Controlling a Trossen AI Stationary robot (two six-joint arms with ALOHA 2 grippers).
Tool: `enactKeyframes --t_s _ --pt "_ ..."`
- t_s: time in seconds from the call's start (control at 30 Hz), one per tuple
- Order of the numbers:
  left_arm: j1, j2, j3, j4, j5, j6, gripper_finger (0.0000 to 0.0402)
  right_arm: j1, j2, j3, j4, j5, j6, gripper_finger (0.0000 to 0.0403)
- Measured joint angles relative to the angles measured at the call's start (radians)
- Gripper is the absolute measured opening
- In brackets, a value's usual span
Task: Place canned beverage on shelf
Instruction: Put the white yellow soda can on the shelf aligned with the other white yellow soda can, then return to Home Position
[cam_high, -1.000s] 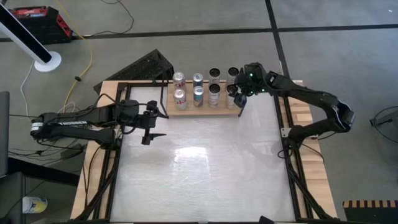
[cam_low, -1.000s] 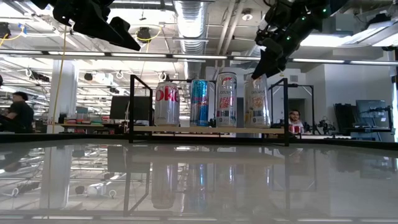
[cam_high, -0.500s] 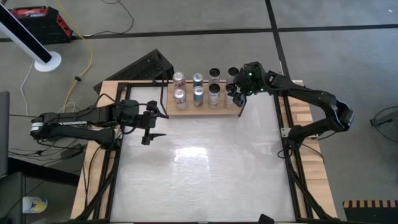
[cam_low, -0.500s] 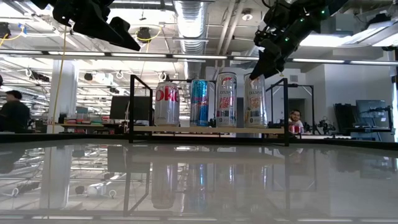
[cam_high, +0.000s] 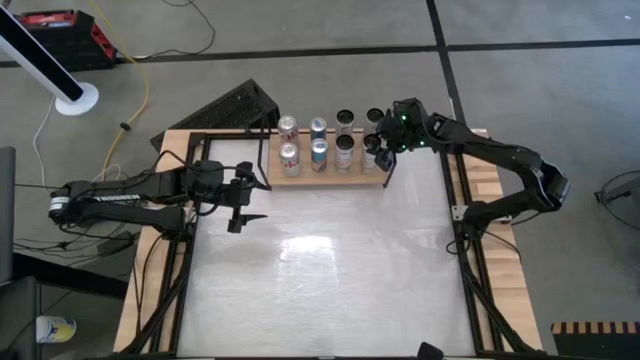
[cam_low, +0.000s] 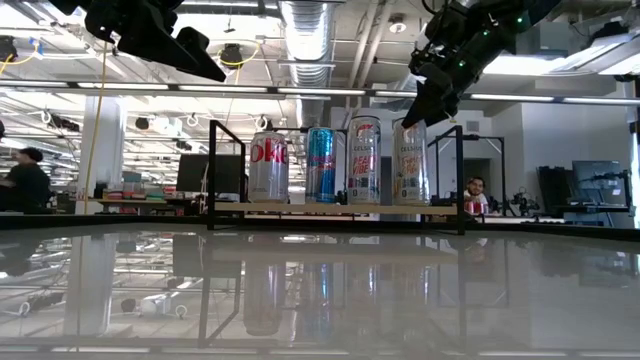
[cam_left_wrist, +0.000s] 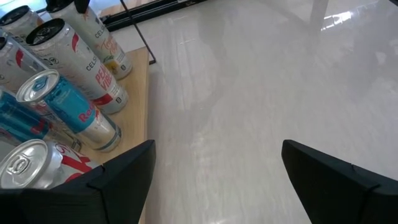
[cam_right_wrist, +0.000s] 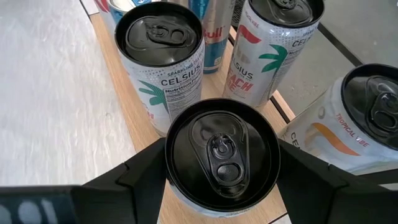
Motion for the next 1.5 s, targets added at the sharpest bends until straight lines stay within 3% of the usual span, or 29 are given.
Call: enactKeyframes --t_s 0.23,0.43,0.57,0.77,1.17,1.33,1.5 --pt "0.0 0.0 0.0 0.0 0.0 0.002 0.0333 0.0 0.0 0.0 -0.004 0.001 -0.01 0.028" --pt "0.0 0.0 0.0 0.0 0.0 0.002 0.0333 0.0 0.006 -0.007 -0.052 0.014 -0.018 0.0362" --pt "0.0 0.0 0.0 0.0 0.001 0.002 0.0333 0.0 0.002 -0.004 -0.055 0.015 -0.012 0.0392" --pt "0.0 0.0 0.0 0.0 0.001 0.002 0.0333 0.003 -0.004 0.026 -0.104 0.058 -0.009 0.0391" --pt "0.0 0.0 0.0 0.001 0.001 0.003 0.0333 0.071 -0.006 0.33 -0.406 0.062 0.036 0.0387" --pt "0.0 -0.017 0.0 0.005 0.001 0.003 0.0333 0.15 -0.013 0.443 -0.488 0.059 0.133 0.0387" --pt "0.0 -0.099 0.0 0.05 0.013 -0.057 0.0333 0.304 -0.095 0.414 -0.507 0.054 0.162 0.0388"
